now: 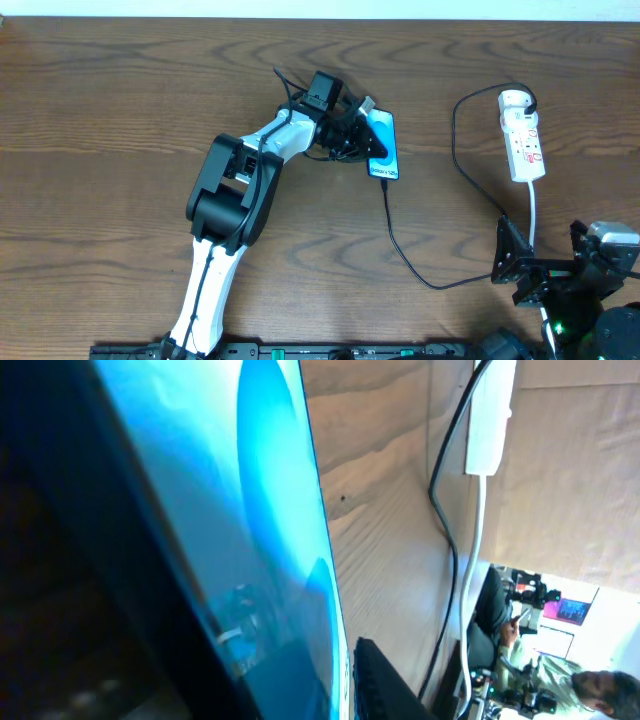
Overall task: Plug charger to phone and switch on socket
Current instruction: 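Lay the phone flat on the table and open the left gripper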
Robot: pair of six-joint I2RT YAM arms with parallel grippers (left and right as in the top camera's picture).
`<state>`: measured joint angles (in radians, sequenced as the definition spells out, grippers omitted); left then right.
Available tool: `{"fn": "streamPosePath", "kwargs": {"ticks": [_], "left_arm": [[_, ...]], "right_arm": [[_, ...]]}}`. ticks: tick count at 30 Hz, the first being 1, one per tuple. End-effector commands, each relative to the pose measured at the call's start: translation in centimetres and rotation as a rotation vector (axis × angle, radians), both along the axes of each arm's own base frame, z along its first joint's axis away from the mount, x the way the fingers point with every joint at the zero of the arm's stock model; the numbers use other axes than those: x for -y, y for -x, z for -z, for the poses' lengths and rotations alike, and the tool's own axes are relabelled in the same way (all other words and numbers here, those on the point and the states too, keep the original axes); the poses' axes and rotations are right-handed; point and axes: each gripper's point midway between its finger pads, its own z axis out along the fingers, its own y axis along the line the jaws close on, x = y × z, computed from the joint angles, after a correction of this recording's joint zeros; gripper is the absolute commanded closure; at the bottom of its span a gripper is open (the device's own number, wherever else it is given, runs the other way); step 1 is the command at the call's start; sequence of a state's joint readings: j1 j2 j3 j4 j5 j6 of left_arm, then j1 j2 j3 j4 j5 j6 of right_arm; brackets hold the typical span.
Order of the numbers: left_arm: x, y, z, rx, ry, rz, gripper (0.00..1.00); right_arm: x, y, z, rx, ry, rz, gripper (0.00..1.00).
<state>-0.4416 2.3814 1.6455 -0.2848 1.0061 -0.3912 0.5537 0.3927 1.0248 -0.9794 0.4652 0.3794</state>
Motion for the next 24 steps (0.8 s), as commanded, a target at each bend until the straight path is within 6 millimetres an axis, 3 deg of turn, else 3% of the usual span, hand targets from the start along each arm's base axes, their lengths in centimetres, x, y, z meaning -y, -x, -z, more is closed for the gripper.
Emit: {"fn": "streamPosePath", "kwargs": {"ticks": [1, 9, 17, 24], "left_arm": [[0.0, 0.2, 0.8, 0.005, -0.012, 0.008, 0.77], [-1.2, -0.3, 2.4, 0.016, -0.123, -0.040, 0.70], [-4.2, -0.6, 5.5, 0.014, -0.357, -0.118, 0.63], [-4.8, -0.7, 6.0, 0.046, -0.395, -0.104, 0.58]], "right_arm": [[0.2, -0.2, 0.3, -0.010, 0.001, 0.018, 0.01], [0.2, -0.2, 0.3, -0.011, 0.002, 0.018, 0.01], [0.2, -0.2, 0.3, -0.010, 0.002, 0.021, 0.01], [0.2, -0.2, 0.3, -0.009, 0.002, 0.021, 0.01]]}}
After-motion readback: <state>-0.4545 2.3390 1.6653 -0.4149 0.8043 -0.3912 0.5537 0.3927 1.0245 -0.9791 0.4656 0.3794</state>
